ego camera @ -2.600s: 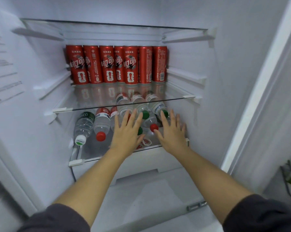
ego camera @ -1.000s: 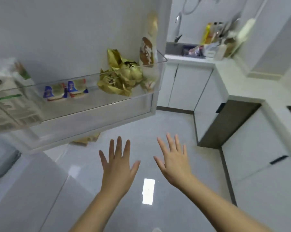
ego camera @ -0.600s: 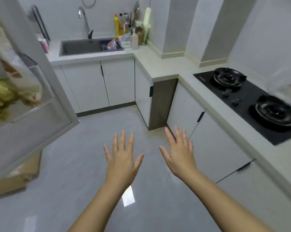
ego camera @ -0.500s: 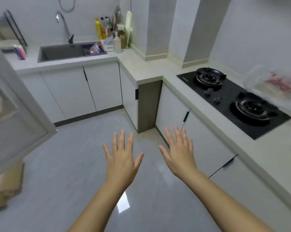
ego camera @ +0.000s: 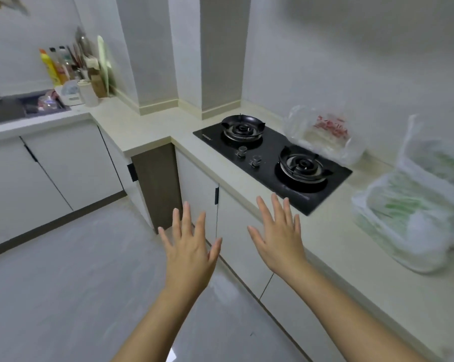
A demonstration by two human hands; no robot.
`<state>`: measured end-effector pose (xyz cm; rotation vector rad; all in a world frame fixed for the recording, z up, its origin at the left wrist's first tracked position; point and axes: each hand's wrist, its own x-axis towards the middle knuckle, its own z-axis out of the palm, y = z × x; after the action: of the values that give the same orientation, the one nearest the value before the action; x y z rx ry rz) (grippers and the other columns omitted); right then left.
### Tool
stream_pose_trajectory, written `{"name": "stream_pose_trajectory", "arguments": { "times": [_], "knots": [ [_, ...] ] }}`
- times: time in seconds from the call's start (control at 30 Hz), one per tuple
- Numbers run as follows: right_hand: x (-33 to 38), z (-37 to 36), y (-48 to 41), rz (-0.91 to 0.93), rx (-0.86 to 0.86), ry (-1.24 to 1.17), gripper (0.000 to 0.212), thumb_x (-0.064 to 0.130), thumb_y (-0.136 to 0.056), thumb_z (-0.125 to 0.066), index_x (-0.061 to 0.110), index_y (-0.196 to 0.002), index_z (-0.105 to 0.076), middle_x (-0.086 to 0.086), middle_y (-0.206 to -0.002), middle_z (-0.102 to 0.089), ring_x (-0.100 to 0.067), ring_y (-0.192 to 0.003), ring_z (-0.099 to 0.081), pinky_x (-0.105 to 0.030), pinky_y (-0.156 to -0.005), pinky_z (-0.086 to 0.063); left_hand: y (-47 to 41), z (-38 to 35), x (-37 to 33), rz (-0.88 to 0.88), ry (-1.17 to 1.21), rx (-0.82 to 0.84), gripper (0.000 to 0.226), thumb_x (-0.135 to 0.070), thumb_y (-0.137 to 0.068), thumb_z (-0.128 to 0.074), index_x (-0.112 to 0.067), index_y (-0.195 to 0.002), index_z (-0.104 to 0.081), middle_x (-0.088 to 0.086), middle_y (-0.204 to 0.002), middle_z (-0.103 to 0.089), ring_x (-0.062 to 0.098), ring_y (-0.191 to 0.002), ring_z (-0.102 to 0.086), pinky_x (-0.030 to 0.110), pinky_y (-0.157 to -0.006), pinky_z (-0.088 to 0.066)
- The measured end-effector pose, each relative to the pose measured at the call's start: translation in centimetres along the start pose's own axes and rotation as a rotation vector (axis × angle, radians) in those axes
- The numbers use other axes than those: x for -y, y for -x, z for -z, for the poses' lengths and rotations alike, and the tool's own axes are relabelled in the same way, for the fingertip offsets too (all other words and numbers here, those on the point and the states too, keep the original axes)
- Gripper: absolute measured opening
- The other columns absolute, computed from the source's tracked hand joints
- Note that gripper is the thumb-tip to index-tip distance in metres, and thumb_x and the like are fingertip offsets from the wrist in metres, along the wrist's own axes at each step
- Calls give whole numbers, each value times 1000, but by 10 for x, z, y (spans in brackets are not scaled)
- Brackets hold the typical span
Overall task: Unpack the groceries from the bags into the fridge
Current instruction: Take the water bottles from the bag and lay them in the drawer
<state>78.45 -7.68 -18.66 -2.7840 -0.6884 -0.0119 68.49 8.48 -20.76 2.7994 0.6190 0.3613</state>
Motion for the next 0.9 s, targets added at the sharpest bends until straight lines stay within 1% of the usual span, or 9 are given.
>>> {"name": "stream_pose_trajectory", "arguments": {
  "times": [0.1,0.17,0.23,0.33,0.4,0.47,0.57,0.7,0.9],
  "knots": [
    [-30,11,-3,-60,-30,2,68,52,-100,-30,33,-155,5,-2,-163,14,-26,-148,20,-51,-121,0,-19,-8,-32,-59,25,15,70,-59,-96,-31,-24,-155,-15,5,-162,12,23,-146,21,56,-117,7],
    [-49,18,-5,-108,-59,-8,68,52,-101,-31,33,-155,4,-1,-163,15,-26,-148,20,-51,-121,0,-32,-13,-53,-109,24,23,71,-60,-95,-27,-24,-155,-14,4,-162,15,22,-145,24,54,-115,11],
    [-68,26,-8,-160,-82,-13,68,52,-101,-31,34,-155,6,0,-163,16,-25,-148,20,-51,-121,1,-46,-19,-73,-164,37,25,73,-61,-93,-21,-23,-155,-14,5,-162,16,23,-146,23,52,-113,13],
    [-97,38,-13,-243,-108,3,68,54,-100,-29,36,-154,8,0,-162,17,-24,-148,20,-50,-121,3,-71,-28,-104,-253,48,32,76,-64,-90,-12,-23,-155,-14,5,-162,16,25,-147,20,53,-114,10],
    [-117,46,-18,-291,-115,14,67,54,-100,-28,36,-154,8,0,-162,17,-24,-148,21,-50,-121,4,-90,-37,-125,-305,64,45,76,-64,-91,-12,-23,-154,-14,5,-162,16,26,-147,20,55,-117,6],
    [-137,52,-28,-337,-119,21,67,52,-101,-28,36,-154,8,0,-163,17,-25,-148,21,-49,-121,5,-109,-48,-147,-357,82,54,73,-61,-91,-18,-22,-154,-19,7,-162,11,28,-148,15,57,-116,1],
    [-166,60,-48,-413,-128,40,67,51,-101,-29,35,-154,8,-1,-163,16,-26,-148,20,-49,-120,5,-139,-68,-178,-437,111,61,68,-58,-93,-28,-18,-149,-32,11,-163,-5,32,-150,0,63,-114,-11],
    [-204,68,-81,-506,-150,51,67,51,-101,-31,34,-155,4,-1,-163,15,-26,-149,19,-51,-121,3,-188,-89,-221,-545,127,78,67,-56,-89,-30,-14,-139,-47,15,-158,-25,39,-145,-22,69,-106,-24],
    [-258,86,-108,-641,-221,61,66,51,-100,-31,34,-155,1,0,-163,13,-26,-149,15,-49,-120,1,-242,-113,-280,-703,138,76,67,-56,-89,-31,-14,-138,-48,17,-156,-28,40,-144,-25,68,-106,-25]
  ]
}}
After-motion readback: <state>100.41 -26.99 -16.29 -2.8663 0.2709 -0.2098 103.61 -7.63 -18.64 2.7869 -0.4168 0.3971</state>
